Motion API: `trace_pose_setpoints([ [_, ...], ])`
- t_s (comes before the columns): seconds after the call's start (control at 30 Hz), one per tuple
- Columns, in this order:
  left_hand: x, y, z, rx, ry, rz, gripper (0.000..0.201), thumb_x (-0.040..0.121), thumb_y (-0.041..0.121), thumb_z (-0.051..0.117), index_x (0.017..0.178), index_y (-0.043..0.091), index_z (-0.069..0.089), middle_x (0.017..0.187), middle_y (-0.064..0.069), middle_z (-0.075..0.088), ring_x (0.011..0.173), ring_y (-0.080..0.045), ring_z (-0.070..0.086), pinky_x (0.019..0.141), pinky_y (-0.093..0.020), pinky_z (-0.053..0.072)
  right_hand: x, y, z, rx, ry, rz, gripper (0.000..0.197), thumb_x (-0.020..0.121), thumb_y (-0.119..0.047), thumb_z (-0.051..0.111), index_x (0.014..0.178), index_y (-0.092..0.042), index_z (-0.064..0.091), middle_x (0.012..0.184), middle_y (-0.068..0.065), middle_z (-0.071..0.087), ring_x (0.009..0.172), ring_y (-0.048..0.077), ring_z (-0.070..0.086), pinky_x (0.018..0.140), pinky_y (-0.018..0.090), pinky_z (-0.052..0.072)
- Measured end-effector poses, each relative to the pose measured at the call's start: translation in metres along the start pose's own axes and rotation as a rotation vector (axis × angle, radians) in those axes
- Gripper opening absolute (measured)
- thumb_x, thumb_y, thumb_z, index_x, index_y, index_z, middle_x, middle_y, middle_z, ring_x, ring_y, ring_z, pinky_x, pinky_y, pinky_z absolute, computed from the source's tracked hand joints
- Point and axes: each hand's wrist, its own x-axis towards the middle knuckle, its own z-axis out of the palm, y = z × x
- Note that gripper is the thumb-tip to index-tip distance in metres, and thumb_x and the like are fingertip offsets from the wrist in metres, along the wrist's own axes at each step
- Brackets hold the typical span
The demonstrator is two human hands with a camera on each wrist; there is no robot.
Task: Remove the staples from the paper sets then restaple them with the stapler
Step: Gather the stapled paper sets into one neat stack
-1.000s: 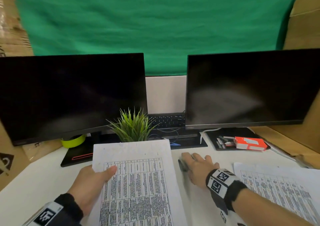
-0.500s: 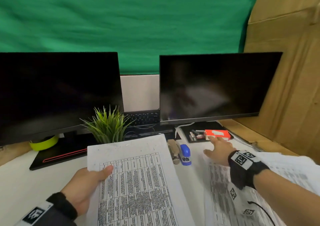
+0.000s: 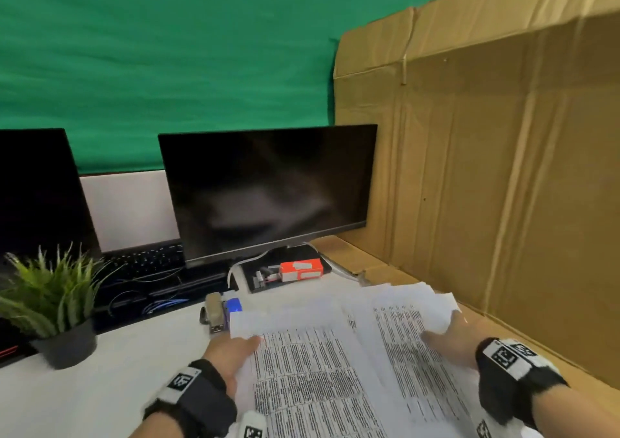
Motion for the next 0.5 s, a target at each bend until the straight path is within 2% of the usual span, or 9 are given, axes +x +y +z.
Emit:
trace_pose_setpoints([
  [0.03,0.007,-0.001,0.008,0.051,0.033,0.003,0.008,0.093,0.001,0.060,0.100,0.001,0.060,0.110,-0.016,0.065,0.100,-0.033,0.059,0.095,-0.039,0.041,0.004,0.003,0.003,0.035,-0.007,0.010,0.092,0.086,-0.060,0.052,0.150,-0.009,0.008,0.150,0.016,0.031,0.134,0.032,0.038,0.105,0.034,0.037],
  [0.1,0.022,-0.005,0.022,0.195,0.100,0.021,0.012,0.093,0.006,0.061,0.102,-0.002,0.060,0.111,-0.018,0.064,0.110,-0.037,0.059,0.094,-0.040,0.044,0.012,0.008,0.004,0.044,0.019,0.015,0.095,0.082,-0.061,0.054,0.149,-0.009,0.011,0.148,0.015,0.034,0.131,0.031,0.043,0.102,0.034,0.039],
  [0.2,0.038,-0.010,0.041,0.414,0.139,0.067,0.018,0.091,0.012,0.059,0.103,-0.001,0.062,0.102,-0.014,0.066,0.101,-0.034,0.062,0.091,-0.036,0.050,0.027,0.019,-0.003,0.028,0.043,0.031,0.086,0.083,-0.061,0.048,0.147,-0.008,0.027,0.145,0.014,0.042,0.126,0.029,0.048,0.100,0.033,0.042],
  [0.3,0.069,-0.025,0.052,0.643,0.165,0.057,0.028,0.082,0.029,0.054,0.102,0.012,0.062,0.104,-0.011,0.067,0.097,-0.032,0.061,0.094,-0.041,0.049,0.032,0.025,-0.011,0.032,-0.032,-0.005,0.070,0.090,-0.055,0.044,0.139,-0.005,0.043,0.142,0.015,0.046,0.124,0.028,0.050,0.099,0.032,0.041],
  [0.4,0.105,-0.044,0.061,0.710,0.192,0.022,0.042,0.069,0.037,0.051,0.103,0.015,0.061,0.109,-0.011,0.065,0.099,-0.034,0.060,0.092,-0.043,0.050,0.037,0.026,-0.012,0.258,-0.195,-0.031,0.076,0.089,-0.054,0.053,0.144,-0.004,0.035,0.148,0.014,0.038,0.132,0.029,0.042,0.104,0.032,0.036],
  [0.47,0.096,-0.039,0.072,0.713,0.174,0.020,0.041,0.070,0.035,0.052,0.105,0.014,0.059,0.111,-0.012,0.064,0.101,-0.035,0.059,0.093,-0.044,0.050,0.035,0.023,-0.009,0.410,-0.269,-0.037,0.087,0.083,-0.057,0.061,0.145,-0.003,0.031,0.150,0.013,0.036,0.135,0.028,0.038,0.107,0.032,0.033],
  [0.5,0.092,-0.037,0.077,0.708,0.170,0.025,0.040,0.073,0.033,0.053,0.107,0.013,0.059,0.112,-0.012,0.063,0.102,-0.035,0.059,0.094,-0.044,0.050,0.037,0.020,-0.004,0.462,-0.295,-0.040,0.097,0.076,-0.061,0.066,0.145,-0.004,0.031,0.150,0.011,0.036,0.135,0.028,0.038,0.110,0.034,0.032],
])
